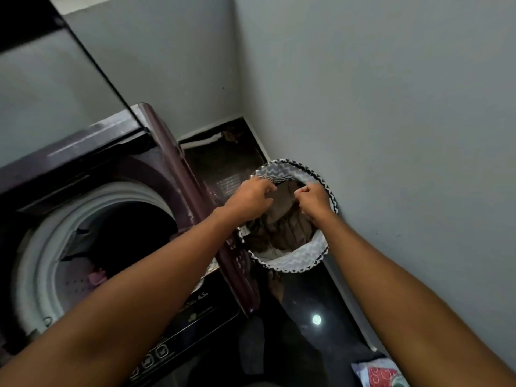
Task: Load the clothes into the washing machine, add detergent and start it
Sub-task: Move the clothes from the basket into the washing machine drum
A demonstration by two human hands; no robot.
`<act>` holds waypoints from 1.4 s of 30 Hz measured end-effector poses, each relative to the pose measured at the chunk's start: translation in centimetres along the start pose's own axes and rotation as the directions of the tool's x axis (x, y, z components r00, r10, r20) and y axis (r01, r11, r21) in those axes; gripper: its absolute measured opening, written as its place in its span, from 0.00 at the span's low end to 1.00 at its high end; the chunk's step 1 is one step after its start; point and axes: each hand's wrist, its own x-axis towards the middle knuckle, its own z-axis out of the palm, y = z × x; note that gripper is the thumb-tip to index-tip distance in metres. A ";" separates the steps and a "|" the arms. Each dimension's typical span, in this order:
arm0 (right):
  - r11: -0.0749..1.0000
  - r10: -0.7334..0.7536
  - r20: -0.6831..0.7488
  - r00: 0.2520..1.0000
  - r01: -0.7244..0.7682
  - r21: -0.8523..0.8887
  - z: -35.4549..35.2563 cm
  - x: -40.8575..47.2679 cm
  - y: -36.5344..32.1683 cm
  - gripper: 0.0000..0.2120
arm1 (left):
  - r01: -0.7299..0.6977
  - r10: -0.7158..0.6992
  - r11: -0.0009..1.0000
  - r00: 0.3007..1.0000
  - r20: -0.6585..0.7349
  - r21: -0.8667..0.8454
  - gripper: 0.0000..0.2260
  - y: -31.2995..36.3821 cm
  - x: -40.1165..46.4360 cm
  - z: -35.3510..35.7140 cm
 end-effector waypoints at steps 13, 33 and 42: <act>0.976 0.108 0.056 0.993 -0.095 -0.197 4.9 9.4 7.4 0.23 | 0.247 -0.283 0.956 0.920 0.272 0.160 0.25 -3.3 8.9 10.3; 0.953 0.028 -0.033 0.999 -0.017 0.302 9.4 9.6 6.0 0.17 | 0.262 -0.327 0.938 0.885 0.331 0.227 0.32 -3.2 10.2 10.1; 0.824 -0.156 -0.057 0.986 0.161 0.544 4.3 1.4 -2.4 0.15 | 0.192 -0.197 0.978 0.979 -0.049 -0.086 0.18 -0.6 4.9 4.8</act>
